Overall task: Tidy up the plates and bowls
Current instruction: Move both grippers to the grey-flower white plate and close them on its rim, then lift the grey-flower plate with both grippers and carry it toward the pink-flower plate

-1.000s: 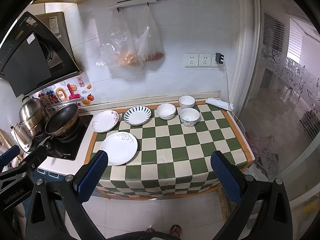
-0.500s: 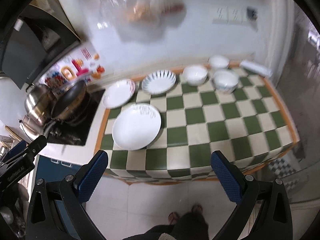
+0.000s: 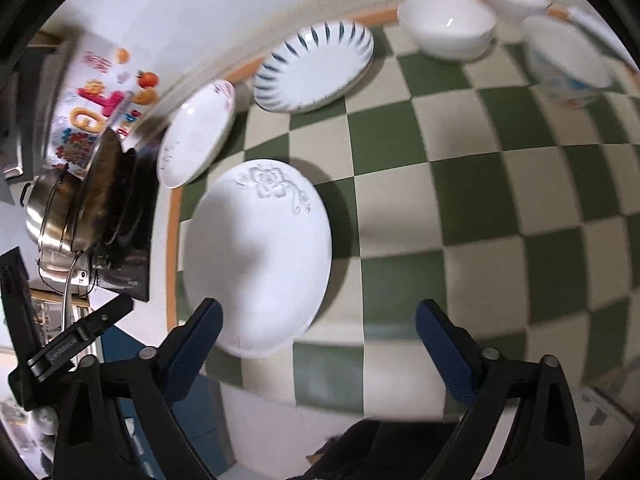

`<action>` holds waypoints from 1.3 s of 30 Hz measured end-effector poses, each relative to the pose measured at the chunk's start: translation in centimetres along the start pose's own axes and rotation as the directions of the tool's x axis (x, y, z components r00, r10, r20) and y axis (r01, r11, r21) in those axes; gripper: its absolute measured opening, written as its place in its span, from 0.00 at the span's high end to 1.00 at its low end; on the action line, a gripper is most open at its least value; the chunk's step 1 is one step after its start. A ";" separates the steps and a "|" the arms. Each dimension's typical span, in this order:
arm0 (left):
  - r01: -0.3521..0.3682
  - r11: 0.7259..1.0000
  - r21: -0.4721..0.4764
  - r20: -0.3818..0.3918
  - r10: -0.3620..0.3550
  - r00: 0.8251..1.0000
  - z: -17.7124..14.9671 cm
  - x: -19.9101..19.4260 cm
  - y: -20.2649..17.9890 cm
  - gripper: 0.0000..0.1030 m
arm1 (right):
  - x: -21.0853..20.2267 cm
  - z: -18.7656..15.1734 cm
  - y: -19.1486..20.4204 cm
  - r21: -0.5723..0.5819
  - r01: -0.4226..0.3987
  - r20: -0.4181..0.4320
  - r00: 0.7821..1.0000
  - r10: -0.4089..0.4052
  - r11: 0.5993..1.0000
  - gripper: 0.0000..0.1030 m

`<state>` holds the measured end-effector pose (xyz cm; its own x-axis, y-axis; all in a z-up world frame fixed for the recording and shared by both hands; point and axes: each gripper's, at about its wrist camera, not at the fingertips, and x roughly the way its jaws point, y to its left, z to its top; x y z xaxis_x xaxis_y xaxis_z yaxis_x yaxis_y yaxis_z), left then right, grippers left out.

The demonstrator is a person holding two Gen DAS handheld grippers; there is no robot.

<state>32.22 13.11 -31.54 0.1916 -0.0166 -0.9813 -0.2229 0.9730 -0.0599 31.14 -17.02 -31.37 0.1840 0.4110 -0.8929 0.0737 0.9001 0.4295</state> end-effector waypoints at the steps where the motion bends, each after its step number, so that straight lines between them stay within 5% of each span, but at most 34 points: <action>1: 0.005 1.000 -0.008 -0.031 -0.006 1.000 0.6 1.4 -0.1 0.19 | 1.5 1.0 -0.3 0.004 -0.006 -0.031 1.000 0.006 1.000 0.10; 9: 0.009 1.000 -0.001 -0.160 -0.009 0.987 2.5 7.1 -0.6 0.49 | 9.2 5.8 -0.3 -0.048 -0.050 -0.178 0.983 0.040 0.998 0.38; 12: 0.032 0.999 0.006 -0.199 -0.031 0.980 2.3 8.2 -0.7 0.67 | 10.6 6.2 0.3 -0.069 -0.050 -0.205 0.978 0.035 0.996 0.58; 14: 0.063 0.998 0.002 -0.191 -0.062 0.980 2.2 8.1 -0.7 0.71 | 11.4 6.5 0.5 -0.079 -0.053 -0.229 0.973 0.034 0.995 0.79; 16: 0.061 0.998 0.011 -0.180 -0.058 0.982 2.0 7.7 -0.8 0.71 | 11.9 6.5 0.8 -0.085 -0.053 -0.237 0.971 0.032 0.995 0.88; 28: 0.065 0.997 0.030 -0.134 -0.060 0.989 0.0 4.9 -0.8 0.75 | 10.7 5.6 0.5 -0.111 -0.060 -0.179 0.983 0.039 0.992 0.88; 39: 0.100 0.988 0.117 -0.091 -0.089 0.992 -1.0 1.1 -5.2 0.75 | 5.2 5.0 -3.2 -0.067 -0.055 -0.092 0.995 0.049 0.996 0.89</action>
<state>32.58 7.81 -32.45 0.1227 -0.1245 -0.9846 -0.0890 0.9867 -0.1359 36.74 -18.42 -36.74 0.0967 0.4663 -0.8793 -0.0023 0.8836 0.4683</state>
